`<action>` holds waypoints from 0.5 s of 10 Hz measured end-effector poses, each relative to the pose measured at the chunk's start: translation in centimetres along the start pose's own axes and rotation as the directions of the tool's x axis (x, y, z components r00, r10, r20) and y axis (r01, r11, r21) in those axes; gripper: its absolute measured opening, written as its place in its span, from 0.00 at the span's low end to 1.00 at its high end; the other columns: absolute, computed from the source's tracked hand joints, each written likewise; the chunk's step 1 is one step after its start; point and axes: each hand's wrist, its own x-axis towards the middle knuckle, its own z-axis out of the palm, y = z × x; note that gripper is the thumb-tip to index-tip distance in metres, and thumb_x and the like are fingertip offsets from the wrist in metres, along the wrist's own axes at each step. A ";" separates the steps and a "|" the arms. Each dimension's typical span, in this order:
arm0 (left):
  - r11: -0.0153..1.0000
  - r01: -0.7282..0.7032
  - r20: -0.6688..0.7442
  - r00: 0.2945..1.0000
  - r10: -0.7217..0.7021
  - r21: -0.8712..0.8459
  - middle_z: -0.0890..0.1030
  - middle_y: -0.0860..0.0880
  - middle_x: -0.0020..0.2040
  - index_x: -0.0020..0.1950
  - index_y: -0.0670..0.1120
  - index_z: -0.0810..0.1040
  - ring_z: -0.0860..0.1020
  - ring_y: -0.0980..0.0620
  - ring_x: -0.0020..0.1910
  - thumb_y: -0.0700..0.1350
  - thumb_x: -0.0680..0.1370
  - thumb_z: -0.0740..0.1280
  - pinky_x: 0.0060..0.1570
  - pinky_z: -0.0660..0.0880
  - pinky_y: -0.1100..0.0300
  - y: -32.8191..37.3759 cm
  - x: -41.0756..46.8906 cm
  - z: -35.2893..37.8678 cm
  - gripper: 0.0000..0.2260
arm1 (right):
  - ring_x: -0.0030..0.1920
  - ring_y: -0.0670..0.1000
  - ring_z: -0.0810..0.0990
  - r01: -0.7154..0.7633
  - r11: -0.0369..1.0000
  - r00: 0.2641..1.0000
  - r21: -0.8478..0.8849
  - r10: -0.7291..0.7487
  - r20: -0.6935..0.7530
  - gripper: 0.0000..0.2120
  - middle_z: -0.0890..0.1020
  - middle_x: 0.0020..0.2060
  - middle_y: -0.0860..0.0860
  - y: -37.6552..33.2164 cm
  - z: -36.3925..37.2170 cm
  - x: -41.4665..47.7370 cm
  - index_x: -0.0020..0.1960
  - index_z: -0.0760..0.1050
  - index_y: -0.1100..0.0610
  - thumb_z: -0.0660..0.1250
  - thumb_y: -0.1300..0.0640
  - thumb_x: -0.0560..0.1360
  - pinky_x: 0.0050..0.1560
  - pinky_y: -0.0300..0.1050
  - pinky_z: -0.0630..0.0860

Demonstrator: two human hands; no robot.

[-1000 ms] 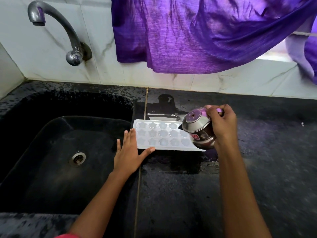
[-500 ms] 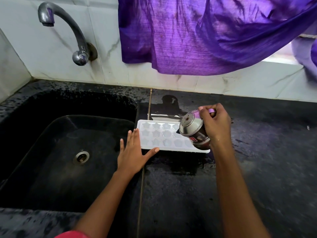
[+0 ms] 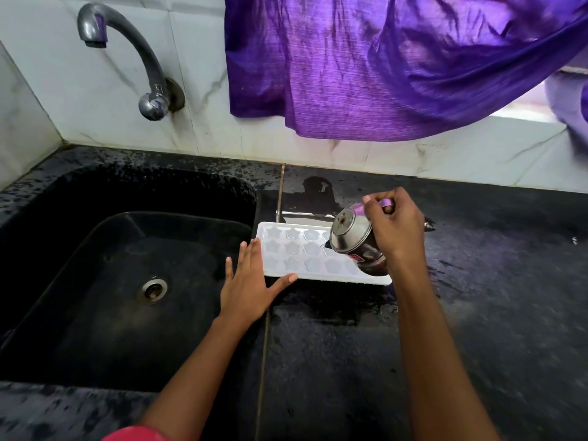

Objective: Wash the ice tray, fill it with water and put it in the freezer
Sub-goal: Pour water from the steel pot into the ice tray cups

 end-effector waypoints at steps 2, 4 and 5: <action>1.000 0.000 -0.003 1.000 0.000 -0.007 0.46 0.50 0.78 0.77 0.45 0.42 0.39 0.55 0.76 0.70 0.71 0.56 0.72 0.35 0.52 -0.1 0.0 0.1 0.46 | 0.46 0.51 0.76 0.025 1.000 1.000 -0.004 -0.025 -0.004 0.06 0.76 0.38 0.43 -0.3 -0.1 0.0 0.41 0.70 0.52 0.64 0.54 0.76 0.54 0.57 0.75; 1.000 -0.003 -0.007 1.000 0.003 -0.017 0.46 0.50 0.78 0.77 0.46 0.42 0.39 0.55 0.76 0.70 0.71 0.57 0.72 0.36 0.52 -0.1 0.0 0.1 0.46 | 0.46 0.50 0.76 0.030 0.999 1.000 0.017 -0.030 -0.008 0.07 0.75 0.38 0.41 -0.6 -0.2 0.0 0.40 0.69 0.51 0.64 0.53 0.76 0.54 0.59 0.75; 1.000 -0.004 -0.009 1.000 0.004 -0.015 0.46 0.50 0.79 0.77 0.46 0.42 0.39 0.55 0.76 0.71 0.71 0.56 0.72 0.36 0.52 -0.1 0.0 0.1 0.46 | 0.47 0.51 0.77 0.031 0.999 0.999 0.021 -0.031 -0.008 0.10 0.75 0.38 0.41 -0.7 -0.2 0.1 0.38 0.67 0.48 0.64 0.53 0.76 0.56 0.61 0.74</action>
